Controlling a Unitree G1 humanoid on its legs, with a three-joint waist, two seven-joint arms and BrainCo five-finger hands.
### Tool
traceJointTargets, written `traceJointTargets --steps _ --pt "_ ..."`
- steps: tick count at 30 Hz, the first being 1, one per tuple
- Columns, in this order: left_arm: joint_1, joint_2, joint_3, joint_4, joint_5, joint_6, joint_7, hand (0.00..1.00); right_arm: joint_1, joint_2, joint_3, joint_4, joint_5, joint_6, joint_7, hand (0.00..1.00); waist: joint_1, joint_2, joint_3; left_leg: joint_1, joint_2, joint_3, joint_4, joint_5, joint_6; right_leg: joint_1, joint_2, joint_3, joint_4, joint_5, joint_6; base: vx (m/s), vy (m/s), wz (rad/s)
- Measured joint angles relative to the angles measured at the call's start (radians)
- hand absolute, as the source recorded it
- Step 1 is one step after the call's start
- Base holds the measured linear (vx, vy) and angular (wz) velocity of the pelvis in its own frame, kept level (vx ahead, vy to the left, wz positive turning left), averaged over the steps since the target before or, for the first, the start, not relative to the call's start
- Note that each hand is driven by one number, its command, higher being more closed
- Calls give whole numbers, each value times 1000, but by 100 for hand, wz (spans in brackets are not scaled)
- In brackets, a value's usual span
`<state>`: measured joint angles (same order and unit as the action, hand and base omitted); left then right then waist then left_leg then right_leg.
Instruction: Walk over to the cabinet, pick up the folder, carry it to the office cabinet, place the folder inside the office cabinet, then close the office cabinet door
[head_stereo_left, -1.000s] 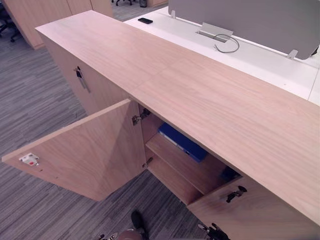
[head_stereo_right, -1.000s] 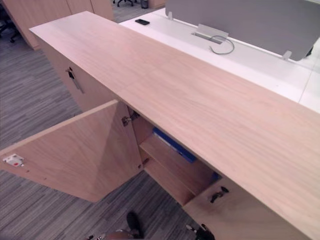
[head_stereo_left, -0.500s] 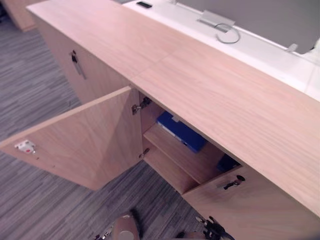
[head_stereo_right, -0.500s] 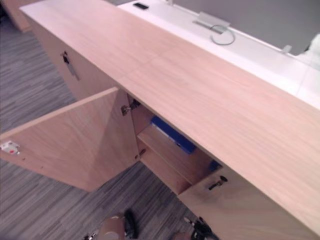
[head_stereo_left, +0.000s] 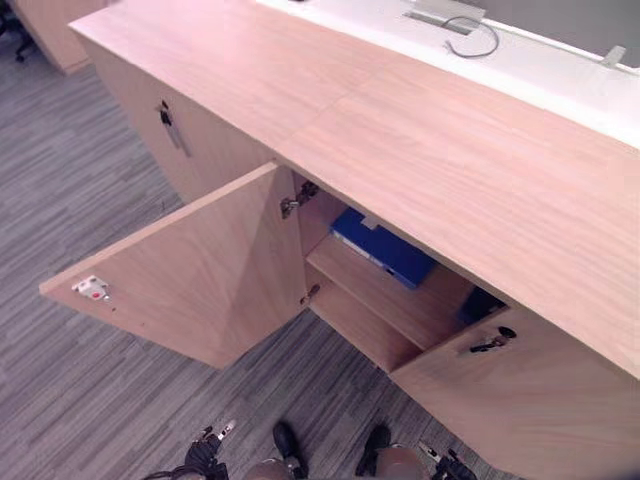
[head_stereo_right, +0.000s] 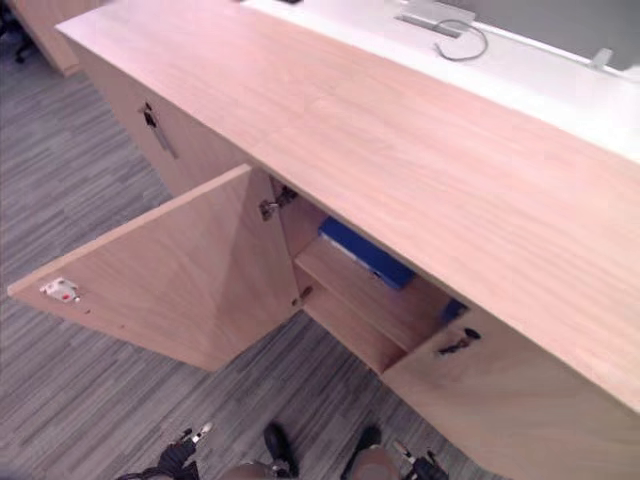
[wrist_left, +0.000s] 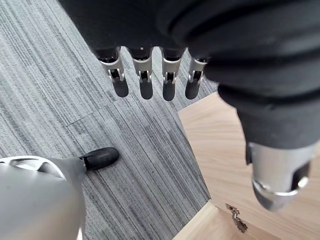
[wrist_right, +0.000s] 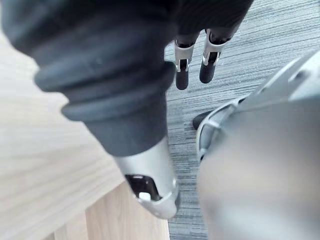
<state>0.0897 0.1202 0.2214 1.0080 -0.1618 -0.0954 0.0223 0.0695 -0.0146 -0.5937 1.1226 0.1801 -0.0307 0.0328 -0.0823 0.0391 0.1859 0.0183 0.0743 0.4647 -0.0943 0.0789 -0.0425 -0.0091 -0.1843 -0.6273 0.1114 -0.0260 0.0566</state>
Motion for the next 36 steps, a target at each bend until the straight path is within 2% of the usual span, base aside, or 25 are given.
traceJointTargets --steps 7,14,17,19,22,25,29,33,36 --pt "-15 20 32 -69 18 -2 2 0 35 9 -15 -9 -3 6 2 0 1 0 -7 39 -1 20 0 -3 1 45 8 6 -29 6 4 25 -4 -4" --pt "-128 162 56 -120 76 -1 5 0 35 7 -14 -10 -2 9 6 0 10 2 -16 44 8 30 0 -5 -3 52 21 13 -42 9 0 6 -12 -4" --pt "-190 244 98 -109 13 1 4 0 43 6 -14 -10 1 10 13 0 12 2 -28 58 12 43 0 -10 -9 65 31 24 -58 13 0 -1 -22 -12" --pt "-261 313 116 -42 -82 12 -9 0 45 6 -14 -9 2 10 24 0 12 2 -32 59 16 46 0 -10 -10 66 37 26 -62 14 -1 -2 -24 -5" --pt "-301 352 119 15 -134 22 -25 0 53 6 -15 -9 11 11 40 0 11 2 -34 61 17 48 1 -10 -10 68 42 28 -65 14 -1 -3 -7 -1" --pt "-344 378 150 88 -205 52 -62 0 71 8 -17 -7 35 17 56 0 11 1 -59 54 15 46 5 -10 -10 64 46 27 -71 15 -2 0 0 0" --pt "-395 410 159 160 -254 84 -93 0 81 10 -56 13 37 34 76 0 12 -1 -67 54 14 40 6 -10 -9 67 50 25 -71 15 -3 -7 -2 1" --pt "-422 446 159 191 -244 109 -105 0 85 14 -84 27 41 40 85 0 14 -7 -78 53 13 33 6 -9 -7 67 49 24 -69 16 -4 -22 1 2" --pt "-428 466 159 192 -239 109 -112 0 89 18 -84 30 73 40 87 0 15 -12 -88 52 12 25 5 -7 -5 70 48 18 -68 16 -4 -32 2 6"
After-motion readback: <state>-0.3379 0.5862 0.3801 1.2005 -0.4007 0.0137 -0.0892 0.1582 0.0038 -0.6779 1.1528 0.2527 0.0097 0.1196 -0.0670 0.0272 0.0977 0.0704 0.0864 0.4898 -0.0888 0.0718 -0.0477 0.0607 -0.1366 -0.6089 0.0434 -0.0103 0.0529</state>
